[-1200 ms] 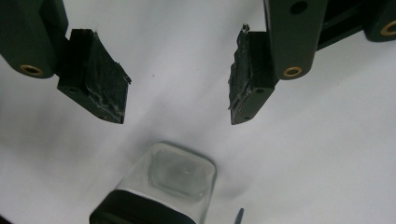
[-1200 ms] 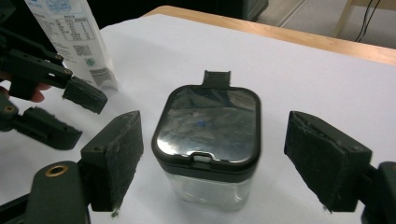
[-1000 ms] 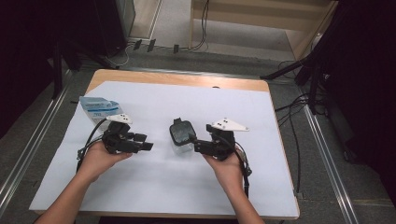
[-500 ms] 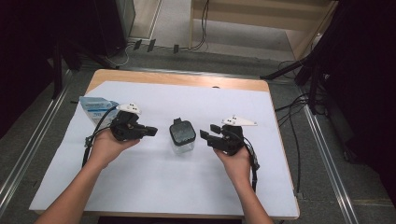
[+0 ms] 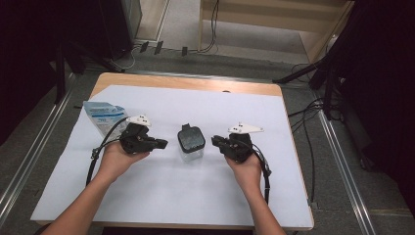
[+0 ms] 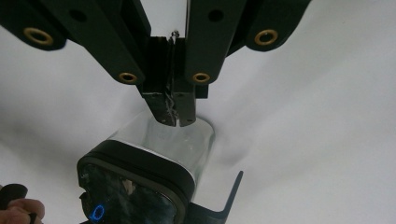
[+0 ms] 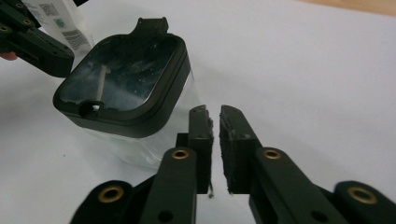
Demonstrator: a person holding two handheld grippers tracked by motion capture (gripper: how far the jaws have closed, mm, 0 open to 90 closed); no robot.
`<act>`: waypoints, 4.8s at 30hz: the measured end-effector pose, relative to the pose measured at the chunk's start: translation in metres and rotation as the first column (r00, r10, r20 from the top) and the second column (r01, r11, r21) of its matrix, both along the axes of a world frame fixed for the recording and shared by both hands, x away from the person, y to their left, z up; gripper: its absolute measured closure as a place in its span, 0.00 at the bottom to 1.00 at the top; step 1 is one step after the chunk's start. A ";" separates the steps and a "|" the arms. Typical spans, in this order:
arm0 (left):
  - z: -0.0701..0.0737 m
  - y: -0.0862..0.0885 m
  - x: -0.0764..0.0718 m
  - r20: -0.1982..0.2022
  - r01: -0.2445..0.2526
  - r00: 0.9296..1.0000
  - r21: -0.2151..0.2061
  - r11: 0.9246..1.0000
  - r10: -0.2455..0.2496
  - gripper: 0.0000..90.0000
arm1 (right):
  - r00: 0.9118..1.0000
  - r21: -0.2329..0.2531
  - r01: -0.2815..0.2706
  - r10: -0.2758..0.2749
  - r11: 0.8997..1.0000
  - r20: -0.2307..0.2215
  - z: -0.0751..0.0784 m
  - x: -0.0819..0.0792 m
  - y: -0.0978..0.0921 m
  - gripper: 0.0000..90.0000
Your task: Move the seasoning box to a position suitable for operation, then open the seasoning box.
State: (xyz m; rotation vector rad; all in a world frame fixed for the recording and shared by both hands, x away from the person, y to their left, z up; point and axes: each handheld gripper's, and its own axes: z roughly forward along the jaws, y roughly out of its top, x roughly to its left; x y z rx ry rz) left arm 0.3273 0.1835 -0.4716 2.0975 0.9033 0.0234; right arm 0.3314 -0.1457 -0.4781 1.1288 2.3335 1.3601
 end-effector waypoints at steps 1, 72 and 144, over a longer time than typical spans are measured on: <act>-0.001 -0.001 0.000 0.001 0.001 1.000 0.004 1.000 -0.001 1.00 | 1.000 0.007 -0.014 0.014 1.000 -0.020 -0.003 0.002 0.000 0.99; -0.007 -0.010 -0.024 -0.014 -0.052 0.999 -0.006 0.999 0.052 1.00 | 0.988 -0.036 -0.153 0.151 0.988 -0.043 -0.010 0.043 0.036 1.00; -0.022 -0.019 0.007 -0.077 -0.039 0.996 -0.015 0.999 0.038 1.00 | 0.980 -0.036 -0.187 0.184 0.982 -0.083 -0.009 -0.005 0.025 1.00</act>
